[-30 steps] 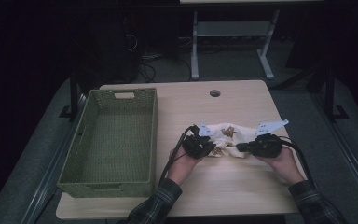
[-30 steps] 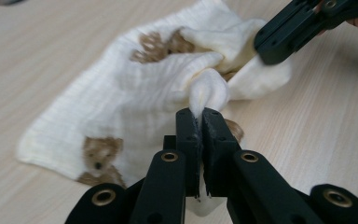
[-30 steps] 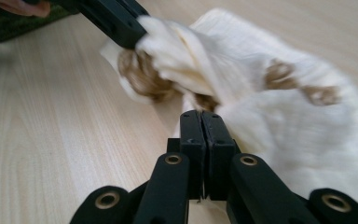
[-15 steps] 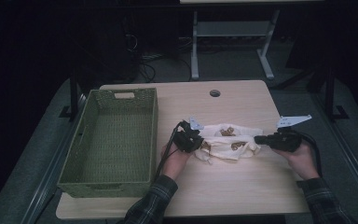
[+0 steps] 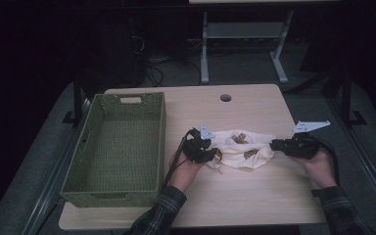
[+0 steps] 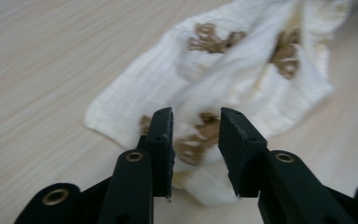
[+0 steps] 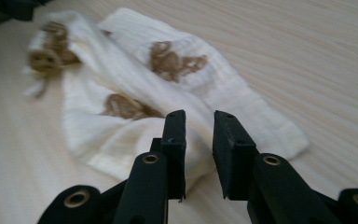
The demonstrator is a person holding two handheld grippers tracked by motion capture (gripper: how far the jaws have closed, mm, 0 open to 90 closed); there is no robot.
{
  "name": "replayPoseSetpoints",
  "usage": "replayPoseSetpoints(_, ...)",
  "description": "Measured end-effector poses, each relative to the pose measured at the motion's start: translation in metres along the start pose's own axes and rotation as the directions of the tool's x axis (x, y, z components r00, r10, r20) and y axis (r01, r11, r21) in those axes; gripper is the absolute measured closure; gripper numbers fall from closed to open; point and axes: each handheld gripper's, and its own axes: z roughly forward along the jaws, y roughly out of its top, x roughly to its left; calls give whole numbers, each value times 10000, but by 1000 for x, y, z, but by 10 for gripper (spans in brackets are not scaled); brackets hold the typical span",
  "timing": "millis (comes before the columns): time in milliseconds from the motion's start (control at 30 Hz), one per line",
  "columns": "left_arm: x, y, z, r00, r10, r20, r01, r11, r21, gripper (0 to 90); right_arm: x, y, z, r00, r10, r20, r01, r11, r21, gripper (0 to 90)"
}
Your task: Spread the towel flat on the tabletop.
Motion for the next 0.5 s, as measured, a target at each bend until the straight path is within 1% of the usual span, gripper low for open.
replayPoseSetpoints(33,-4,0,-1,9999,-2,144,2,10000,-46,628,3,0,-1,10000,-26,-85,26,10000,-10,744)
replayPoseSetpoints(100,-11,-1,-1,9996,168,239,-169,9999,29,611,10,-1,-1,9995,-238,-211,240,9997,49,753)
replayPoseSetpoints(167,-18,-2,1,9991,157,384,-163,9998,140,596,17,-2,-2,9988,-369,-312,373,9993,95,758)
replayPoseSetpoints(200,-22,-4,3,9988,158,453,-170,9995,249,592,20,-3,-1,9985,-376,-397,382,9992,146,758)
replayPoseSetpoints(233,-24,-7,6,9986,198,498,-218,9990,399,585,22,-5,-1,9979,-478,-428,486,9987,182,758)
replayPoseSetpoints(267,-27,-9,9,9982,239,548,-269,9981,549,582,25,-6,-1,9976,-435,-532,446,9988,211,765)
replayPoseSetpoints(333,-30,-14,16,9981,359,505,-402,9955,860,583,30,-9,0,9967,-502,-635,525,9980,350,765)
replayPoseSetpoints(367,-30,-15,19,9973,612,405,-650,9926,1021,588,30,-10,1,9961,-547,-686,574,9976,378,764)
replayPoseSetpoints(400,-30,-16,21,9974,657,302,-686,9915,1105,618,31,-11,2,9957,-551,-742,584,9974,426,764)
replayPoseSetpoints(433,-28,-16,23,9965,782,283,-811,9891,1232,681,33,-11,3,9959,-561,-714,595,9971,464,765)
replayPoseSetpoints(467,-26,-17,24,9967,744,339,-781,9888,1275,737,33,-11,4,9953,-587,-764,621,9971,435,764)
replayPoseSetpoints(500,-25,-17,25,9973,622,390,-666,9902,1231,786,33,-10,4,9946,-599,-847,639,9969,462,764)
